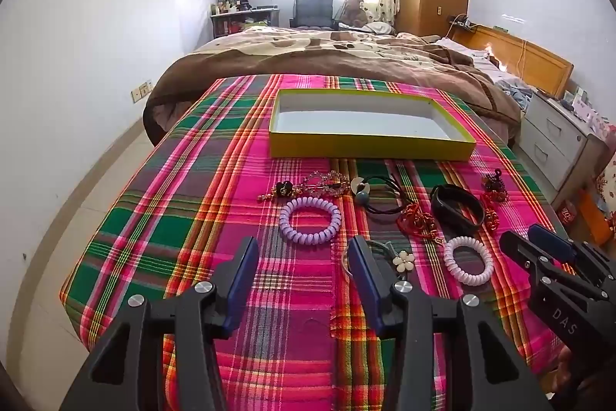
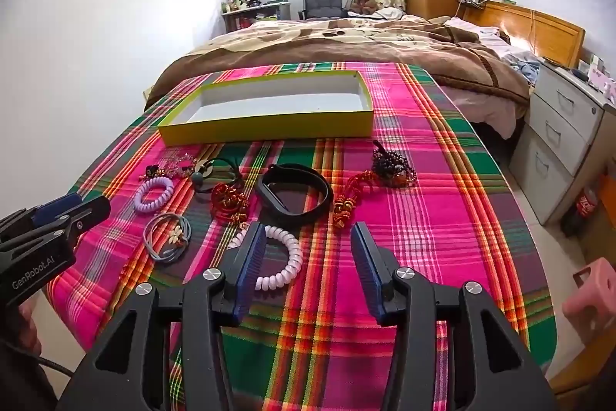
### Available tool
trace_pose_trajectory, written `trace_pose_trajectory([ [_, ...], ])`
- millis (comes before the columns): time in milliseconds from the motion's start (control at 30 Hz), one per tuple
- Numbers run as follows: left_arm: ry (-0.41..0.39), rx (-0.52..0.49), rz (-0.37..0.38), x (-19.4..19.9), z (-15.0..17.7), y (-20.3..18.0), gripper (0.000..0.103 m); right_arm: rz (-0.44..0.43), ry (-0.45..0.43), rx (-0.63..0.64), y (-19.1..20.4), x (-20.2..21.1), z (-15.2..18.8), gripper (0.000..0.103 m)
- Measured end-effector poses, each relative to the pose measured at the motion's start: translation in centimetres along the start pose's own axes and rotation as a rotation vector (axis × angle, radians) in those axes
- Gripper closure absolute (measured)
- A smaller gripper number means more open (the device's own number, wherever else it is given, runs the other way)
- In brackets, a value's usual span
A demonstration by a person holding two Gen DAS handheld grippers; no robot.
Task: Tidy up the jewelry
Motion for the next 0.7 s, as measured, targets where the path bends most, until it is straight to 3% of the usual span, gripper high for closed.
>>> trace_pose_trajectory([
  [700,-0.011,0.008,-0.009,0.76,-0.04,0.02,0.055,0.011,-0.008,-0.006,-0.1,0.39,-0.04,0.054],
])
Point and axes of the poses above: each gripper's, at about its wrist camera, not at the fingertips, and x roughly against the way its jaws point, y to its left, z to its underside, the point moved 3 cm from there along -x, roughly the way its jaws point, and after that the axes turned 6 degrees about -x, right-handed, at the moved point
